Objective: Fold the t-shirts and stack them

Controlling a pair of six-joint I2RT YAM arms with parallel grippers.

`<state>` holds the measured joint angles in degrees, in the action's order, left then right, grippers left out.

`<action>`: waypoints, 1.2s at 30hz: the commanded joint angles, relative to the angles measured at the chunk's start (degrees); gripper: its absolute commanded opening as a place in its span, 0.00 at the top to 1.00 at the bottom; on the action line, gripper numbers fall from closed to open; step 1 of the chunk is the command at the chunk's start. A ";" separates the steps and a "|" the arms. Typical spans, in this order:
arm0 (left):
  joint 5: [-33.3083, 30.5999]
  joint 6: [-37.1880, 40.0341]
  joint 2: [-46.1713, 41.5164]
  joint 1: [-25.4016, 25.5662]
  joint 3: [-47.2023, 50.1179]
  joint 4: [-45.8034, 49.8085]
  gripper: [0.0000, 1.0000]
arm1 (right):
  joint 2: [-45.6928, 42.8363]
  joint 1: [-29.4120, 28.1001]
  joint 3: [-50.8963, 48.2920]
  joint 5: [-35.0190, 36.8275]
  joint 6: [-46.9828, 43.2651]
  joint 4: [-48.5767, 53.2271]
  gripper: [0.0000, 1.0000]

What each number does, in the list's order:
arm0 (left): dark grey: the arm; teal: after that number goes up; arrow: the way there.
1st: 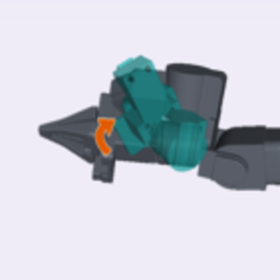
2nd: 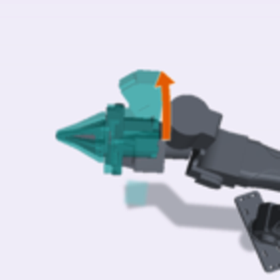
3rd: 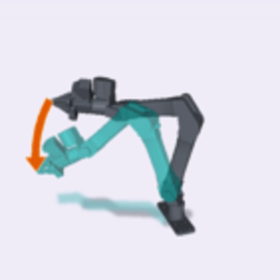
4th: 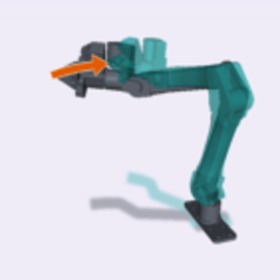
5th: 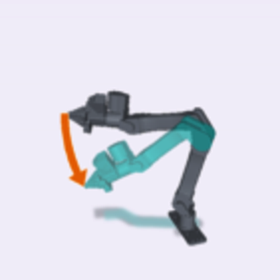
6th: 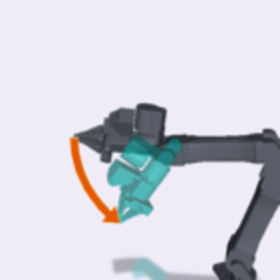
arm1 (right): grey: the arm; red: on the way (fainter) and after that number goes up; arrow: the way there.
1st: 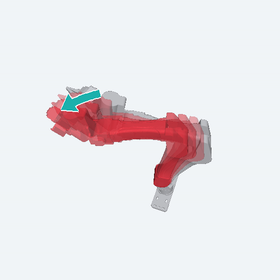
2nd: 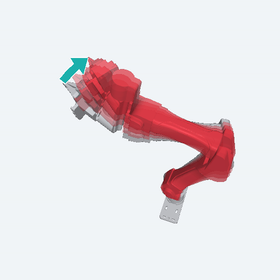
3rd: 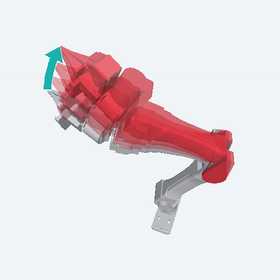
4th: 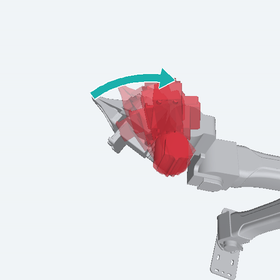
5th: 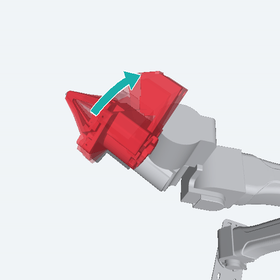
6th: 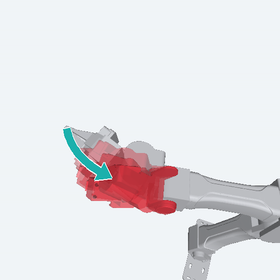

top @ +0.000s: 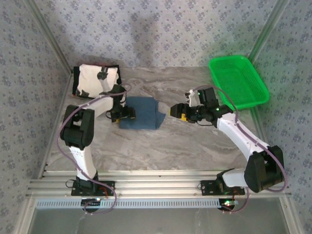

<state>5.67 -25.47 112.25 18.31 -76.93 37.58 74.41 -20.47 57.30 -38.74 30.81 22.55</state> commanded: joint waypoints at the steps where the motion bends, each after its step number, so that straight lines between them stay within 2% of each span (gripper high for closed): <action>1: 6.33 0.90 5.10 3.48 -3.19 -7.79 0.37 | -1.39 0.50 -1.13 -0.13 0.21 1.09 0.20; 6: 4.71 4.12 6.42 3.76 -8.45 -4.83 0.74 | -1.81 0.44 -1.62 -0.63 0.25 0.77 0.20; 12: -0.56 11.23 3.71 1.93 -17.34 1.22 0.96 | -2.23 0.37 -1.86 -0.75 0.55 -0.24 0.18; 13: -1.35 12.55 2.81 1.26 -19.12 3.29 0.97 | -2.40 0.35 -2.06 -1.09 0.55 -0.84 0.16; 14: -2.02 13.76 2.27 0.68 -20.93 4.38 0.97 | -2.59 0.40 -2.19 -1.45 0.65 -1.50 0.07; 16: -3.23 16.90 1.66 -0.48 -25.78 6.88 0.99 | -2.93 0.43 -3.04 -2.46 1.50 -3.84 0.00; 20: -5.51 22.69 2.57 -2.09 -37.36 12.71 1.00 | -3.05 0.43 -3.78 -3.36 3.15 -7.12 0.00; 23: -4.38 24.92 4.74 -3.60 -45.63 16.02 1.00 | -3.24 0.39 -3.78 -3.06 3.66 -7.82 0.00; 28: -3.30 29.08 13.13 -3.63 -65.19 24.97 1.00 | -3.17 0.34 -4.37 -2.68 3.99 -7.72 0.00; 36: -2.55 32.93 12.78 -5.79 -66.60 22.39 1.00 | -3.72 0.43 -4.45 -2.39 3.59 -5.55 0.00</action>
<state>2.17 4.38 124.62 13.93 -141.62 59.02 72.25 -20.21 52.95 -40.71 34.52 15.57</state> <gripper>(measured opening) 0.091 0.998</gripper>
